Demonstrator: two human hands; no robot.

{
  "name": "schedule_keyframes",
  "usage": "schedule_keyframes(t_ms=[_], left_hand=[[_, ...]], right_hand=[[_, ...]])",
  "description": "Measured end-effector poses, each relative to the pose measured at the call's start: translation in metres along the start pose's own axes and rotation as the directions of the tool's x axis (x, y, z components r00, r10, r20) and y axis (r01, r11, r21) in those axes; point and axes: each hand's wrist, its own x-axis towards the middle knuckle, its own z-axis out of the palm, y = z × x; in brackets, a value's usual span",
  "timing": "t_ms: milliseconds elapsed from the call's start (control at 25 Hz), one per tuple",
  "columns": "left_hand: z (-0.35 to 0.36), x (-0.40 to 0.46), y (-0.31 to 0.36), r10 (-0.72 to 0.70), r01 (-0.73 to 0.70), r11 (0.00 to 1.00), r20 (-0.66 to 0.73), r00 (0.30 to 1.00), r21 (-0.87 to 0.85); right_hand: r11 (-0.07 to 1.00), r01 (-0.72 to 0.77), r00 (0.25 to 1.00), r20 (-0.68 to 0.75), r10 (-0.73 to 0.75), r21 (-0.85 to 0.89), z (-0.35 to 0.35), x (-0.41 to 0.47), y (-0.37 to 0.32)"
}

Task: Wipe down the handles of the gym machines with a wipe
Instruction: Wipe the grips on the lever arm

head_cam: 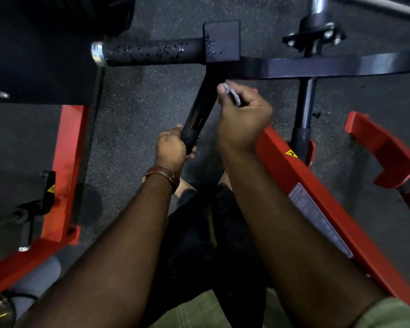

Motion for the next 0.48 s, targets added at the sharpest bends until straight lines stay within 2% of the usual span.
schedule_keyframes(t_ms=[40, 120, 200, 320, 480], left_hand=[[0.0, -0.001, 0.001, -0.001, 0.001, 1.0, -0.002, 1.0, 0.002], [0.0, -0.001, 0.0, 0.005, -0.005, 1.0, -0.003, 1.0, 0.03], [-0.002, 0.0, 0.0, 0.004, -0.004, 0.999, 0.002, 1.0, 0.051], [-0.002, 0.0, -0.001, -0.041, 0.041, 0.999, -0.007, 0.999, -0.002], [-0.002, -0.005, 0.002, 0.004, -0.005, 0.999, 0.022, 1.0, 0.053]], right_hand=[[0.995, 0.086, 0.996, 0.008, -0.085, -0.056, -0.002, -0.001, -0.002], [0.935, 0.284, 0.957, 0.129, -0.261, -0.213, -0.01, -0.027, -0.002], [0.854, 0.467, 0.874, 0.263, -0.408, -0.229, -0.018, -0.04, -0.003], [0.691, 0.696, 0.707, 0.356, -0.611, -0.196, -0.012, 0.001, -0.013], [0.504, 0.844, 0.514, 0.548, -0.66, -0.183, -0.017, -0.019, -0.004]])
